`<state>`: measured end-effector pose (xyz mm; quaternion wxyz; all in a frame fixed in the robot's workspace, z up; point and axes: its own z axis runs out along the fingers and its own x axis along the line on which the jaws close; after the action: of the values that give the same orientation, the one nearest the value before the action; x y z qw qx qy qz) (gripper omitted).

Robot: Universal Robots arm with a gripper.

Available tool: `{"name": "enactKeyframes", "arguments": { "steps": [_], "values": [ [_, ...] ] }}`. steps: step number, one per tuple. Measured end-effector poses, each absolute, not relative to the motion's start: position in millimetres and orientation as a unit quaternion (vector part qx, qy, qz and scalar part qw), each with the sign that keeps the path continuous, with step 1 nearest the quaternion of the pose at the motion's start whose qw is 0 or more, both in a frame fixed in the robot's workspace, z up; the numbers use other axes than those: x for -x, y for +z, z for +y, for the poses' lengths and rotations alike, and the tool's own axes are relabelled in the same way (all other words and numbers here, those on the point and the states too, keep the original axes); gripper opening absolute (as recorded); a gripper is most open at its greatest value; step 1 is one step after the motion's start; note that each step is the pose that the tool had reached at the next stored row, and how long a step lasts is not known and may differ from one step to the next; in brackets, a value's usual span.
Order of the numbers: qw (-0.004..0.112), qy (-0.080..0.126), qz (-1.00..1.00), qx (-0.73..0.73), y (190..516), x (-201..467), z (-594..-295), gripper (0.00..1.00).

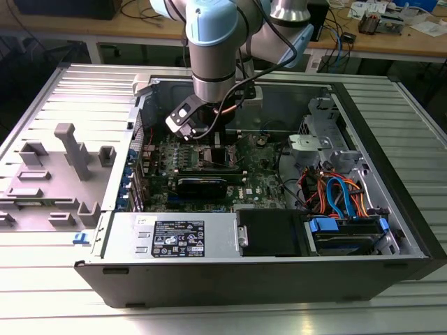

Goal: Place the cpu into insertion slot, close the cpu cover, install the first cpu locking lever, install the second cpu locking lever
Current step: 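Place the cpu into insertion slot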

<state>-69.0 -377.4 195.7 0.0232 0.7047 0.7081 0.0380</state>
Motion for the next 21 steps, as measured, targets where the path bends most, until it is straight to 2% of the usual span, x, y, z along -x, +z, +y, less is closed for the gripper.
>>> {"name": "enactKeyframes", "arguments": {
  "steps": [3,4,21],
  "values": [
    [0.023,0.038,0.708,-0.705,195.3,68.9,-377.1,0.56],
    [0.023,0.038,0.708,-0.705,195.5,69.0,-377.2,0.61],
    [0.024,0.036,0.713,-0.7,197.9,69.2,-377.5,0.6]
  ]
}}
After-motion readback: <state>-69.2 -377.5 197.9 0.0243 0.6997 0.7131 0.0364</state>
